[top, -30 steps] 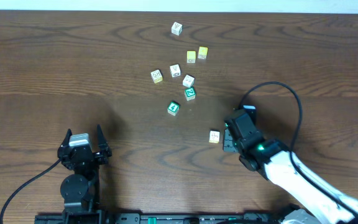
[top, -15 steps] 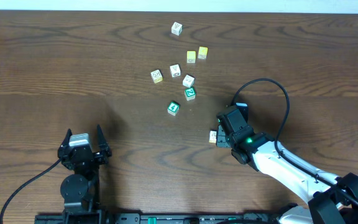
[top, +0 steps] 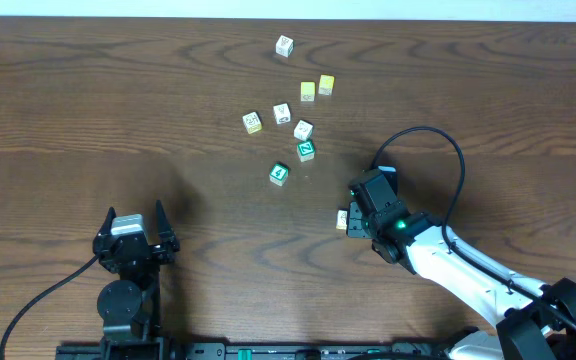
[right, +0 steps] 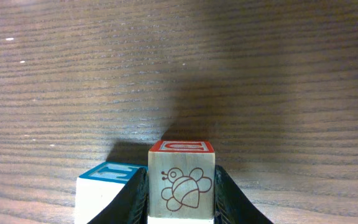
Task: Lift 4 blocks
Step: 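Carry the bee block forward and place it beside the blue block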
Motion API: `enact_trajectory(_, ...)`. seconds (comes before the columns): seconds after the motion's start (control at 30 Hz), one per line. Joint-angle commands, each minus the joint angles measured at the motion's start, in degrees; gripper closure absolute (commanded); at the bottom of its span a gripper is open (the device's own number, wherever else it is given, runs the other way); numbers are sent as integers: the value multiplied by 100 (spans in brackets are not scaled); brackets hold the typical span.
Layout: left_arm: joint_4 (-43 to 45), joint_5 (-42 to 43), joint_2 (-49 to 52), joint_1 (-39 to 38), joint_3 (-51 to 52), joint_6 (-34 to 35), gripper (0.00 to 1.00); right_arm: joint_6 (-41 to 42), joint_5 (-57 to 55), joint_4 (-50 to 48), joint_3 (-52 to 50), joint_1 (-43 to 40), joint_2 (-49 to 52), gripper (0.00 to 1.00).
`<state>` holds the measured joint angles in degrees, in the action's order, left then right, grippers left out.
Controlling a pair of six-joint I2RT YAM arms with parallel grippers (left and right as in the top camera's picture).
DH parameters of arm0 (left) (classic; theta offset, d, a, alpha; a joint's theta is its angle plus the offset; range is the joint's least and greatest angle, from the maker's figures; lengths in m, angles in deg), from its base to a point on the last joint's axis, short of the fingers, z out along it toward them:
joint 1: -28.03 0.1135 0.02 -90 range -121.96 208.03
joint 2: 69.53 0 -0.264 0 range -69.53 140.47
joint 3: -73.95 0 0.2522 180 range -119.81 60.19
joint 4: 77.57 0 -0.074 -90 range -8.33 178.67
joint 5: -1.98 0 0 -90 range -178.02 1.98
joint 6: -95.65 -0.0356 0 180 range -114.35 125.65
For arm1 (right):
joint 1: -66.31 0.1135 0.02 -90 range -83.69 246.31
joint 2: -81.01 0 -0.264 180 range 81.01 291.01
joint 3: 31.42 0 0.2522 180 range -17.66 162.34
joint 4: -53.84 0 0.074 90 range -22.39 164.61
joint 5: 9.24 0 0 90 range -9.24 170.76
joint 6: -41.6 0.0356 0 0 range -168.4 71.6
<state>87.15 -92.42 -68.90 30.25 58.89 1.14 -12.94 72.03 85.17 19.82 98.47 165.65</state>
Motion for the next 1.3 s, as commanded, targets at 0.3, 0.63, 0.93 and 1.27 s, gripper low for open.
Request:
enact_trajectory(0.3,-229,-72,-28,28,107,26,24,87,59,149,-109,50,188,59)
enact_trajectory(0.63,-229,-72,-28,28,107,26,24,-232,-131,-87,-61,50,186,53)
enact_trajectory(0.93,-229,-72,-28,28,107,26,24,-623,-225,-133,310,35,186,50)
enact_trajectory(1.27,-229,-72,-28,28,107,26,25,-1801,-120,-258,1019,-640,212,45)
